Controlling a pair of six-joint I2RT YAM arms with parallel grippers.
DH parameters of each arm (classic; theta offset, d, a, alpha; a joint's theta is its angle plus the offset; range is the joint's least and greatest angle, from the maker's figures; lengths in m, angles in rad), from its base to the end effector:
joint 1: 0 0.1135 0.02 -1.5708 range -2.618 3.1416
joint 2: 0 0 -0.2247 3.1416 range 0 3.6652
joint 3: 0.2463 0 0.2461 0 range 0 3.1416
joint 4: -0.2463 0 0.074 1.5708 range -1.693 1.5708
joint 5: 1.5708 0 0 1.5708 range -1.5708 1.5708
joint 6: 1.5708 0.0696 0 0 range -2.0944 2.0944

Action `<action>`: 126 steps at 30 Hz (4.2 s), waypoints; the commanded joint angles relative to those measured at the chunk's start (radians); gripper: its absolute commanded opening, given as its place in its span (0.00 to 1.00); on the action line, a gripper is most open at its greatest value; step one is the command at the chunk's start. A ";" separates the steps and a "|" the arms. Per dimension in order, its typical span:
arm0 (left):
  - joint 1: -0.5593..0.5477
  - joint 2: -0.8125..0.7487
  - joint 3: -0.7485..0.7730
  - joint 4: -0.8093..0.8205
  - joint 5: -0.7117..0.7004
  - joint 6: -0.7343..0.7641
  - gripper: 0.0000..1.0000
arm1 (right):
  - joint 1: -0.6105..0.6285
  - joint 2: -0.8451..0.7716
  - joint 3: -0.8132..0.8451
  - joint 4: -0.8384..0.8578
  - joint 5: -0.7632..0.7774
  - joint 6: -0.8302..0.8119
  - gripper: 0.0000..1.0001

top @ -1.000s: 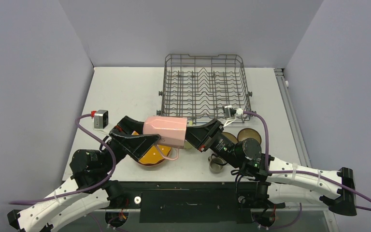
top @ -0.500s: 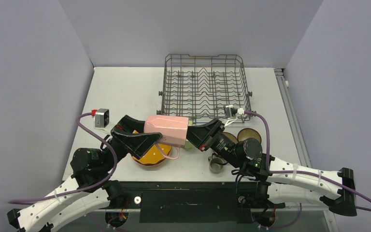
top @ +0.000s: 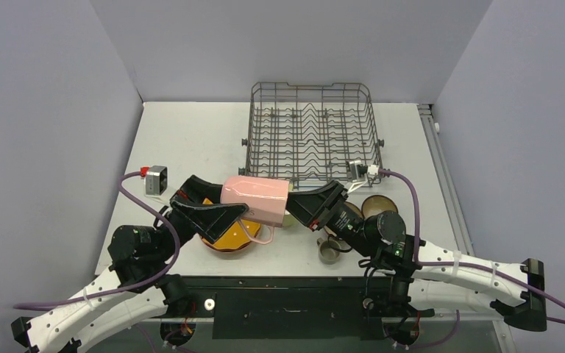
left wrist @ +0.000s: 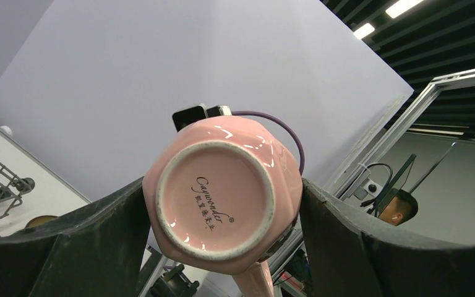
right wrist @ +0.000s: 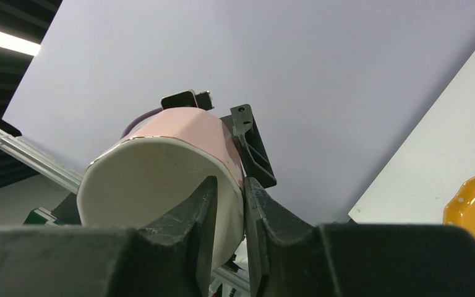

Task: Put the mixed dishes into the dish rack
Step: Turn the cup upside down in the dish rack.

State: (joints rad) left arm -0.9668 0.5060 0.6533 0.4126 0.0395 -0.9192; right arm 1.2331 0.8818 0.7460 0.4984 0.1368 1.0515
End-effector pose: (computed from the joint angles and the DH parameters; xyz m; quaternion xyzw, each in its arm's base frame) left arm 0.0956 -0.1434 0.3930 0.0288 0.4836 -0.7136 0.5061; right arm 0.0936 0.2378 0.3648 0.0046 0.5695 0.7307 0.3765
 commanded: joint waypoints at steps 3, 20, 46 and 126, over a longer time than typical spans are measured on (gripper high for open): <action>-0.001 -0.009 0.029 0.154 -0.014 0.019 0.00 | 0.009 -0.051 -0.002 0.013 0.026 -0.015 0.23; -0.001 0.026 0.055 0.131 -0.068 0.071 0.00 | 0.008 -0.181 -0.035 -0.161 0.095 -0.047 0.36; 0.107 0.314 0.291 -0.156 -0.179 0.303 0.00 | 0.007 -0.447 0.063 -0.832 0.441 -0.229 0.36; 0.511 1.872 1.605 -0.583 -0.332 0.832 0.00 | -0.009 -0.248 -0.039 -1.002 0.427 -0.460 0.36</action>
State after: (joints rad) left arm -0.4686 2.3878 2.1559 -0.2546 -0.2771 -0.0948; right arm 1.2312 0.6090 0.7212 -0.5682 0.5808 0.5808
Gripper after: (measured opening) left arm 0.751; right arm 0.363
